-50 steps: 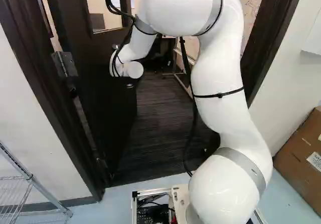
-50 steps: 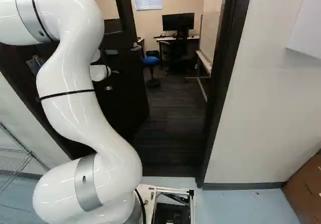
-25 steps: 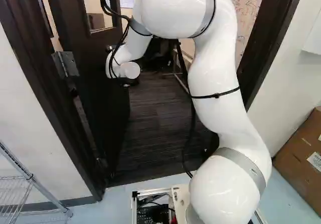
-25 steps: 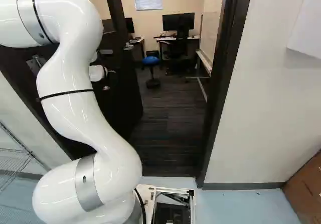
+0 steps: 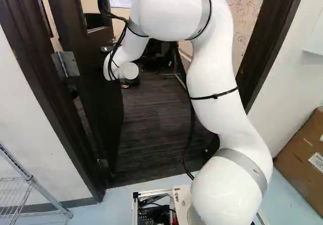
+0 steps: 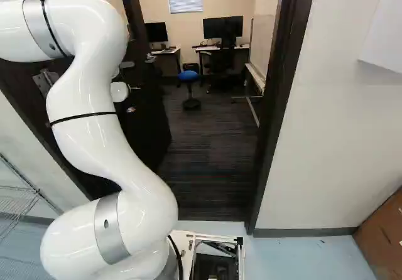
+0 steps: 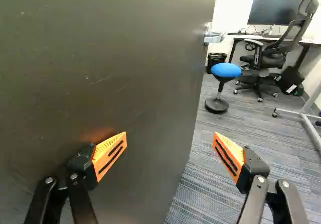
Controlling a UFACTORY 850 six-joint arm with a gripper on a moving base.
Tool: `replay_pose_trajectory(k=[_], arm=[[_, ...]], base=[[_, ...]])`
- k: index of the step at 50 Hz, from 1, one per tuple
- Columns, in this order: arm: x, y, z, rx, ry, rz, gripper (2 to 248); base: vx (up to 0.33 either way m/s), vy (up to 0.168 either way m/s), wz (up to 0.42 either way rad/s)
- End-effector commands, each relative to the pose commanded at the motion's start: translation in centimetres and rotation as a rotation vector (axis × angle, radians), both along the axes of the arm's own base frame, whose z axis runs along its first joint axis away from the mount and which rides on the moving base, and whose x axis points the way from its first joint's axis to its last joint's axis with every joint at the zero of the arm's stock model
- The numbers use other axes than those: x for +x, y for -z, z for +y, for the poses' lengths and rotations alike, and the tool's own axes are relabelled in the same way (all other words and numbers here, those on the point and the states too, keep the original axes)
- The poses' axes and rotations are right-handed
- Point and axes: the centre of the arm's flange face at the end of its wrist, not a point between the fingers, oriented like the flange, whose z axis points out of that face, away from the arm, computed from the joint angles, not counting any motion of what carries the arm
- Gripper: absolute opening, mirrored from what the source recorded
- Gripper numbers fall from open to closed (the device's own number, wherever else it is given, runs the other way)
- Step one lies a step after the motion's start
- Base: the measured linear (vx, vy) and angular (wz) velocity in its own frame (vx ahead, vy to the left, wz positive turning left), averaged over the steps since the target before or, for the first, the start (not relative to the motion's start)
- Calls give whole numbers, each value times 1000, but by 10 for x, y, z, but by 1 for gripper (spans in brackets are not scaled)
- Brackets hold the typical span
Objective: Open the door and move inside
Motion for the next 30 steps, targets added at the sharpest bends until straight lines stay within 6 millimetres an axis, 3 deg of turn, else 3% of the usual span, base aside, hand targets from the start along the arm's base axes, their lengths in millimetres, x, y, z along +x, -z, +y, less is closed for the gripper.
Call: replay_pose_trajectory(k=[30], arm=[[-2, 2, 27, -67, -138, -53, 247]], base=[[0, 0, 0]])
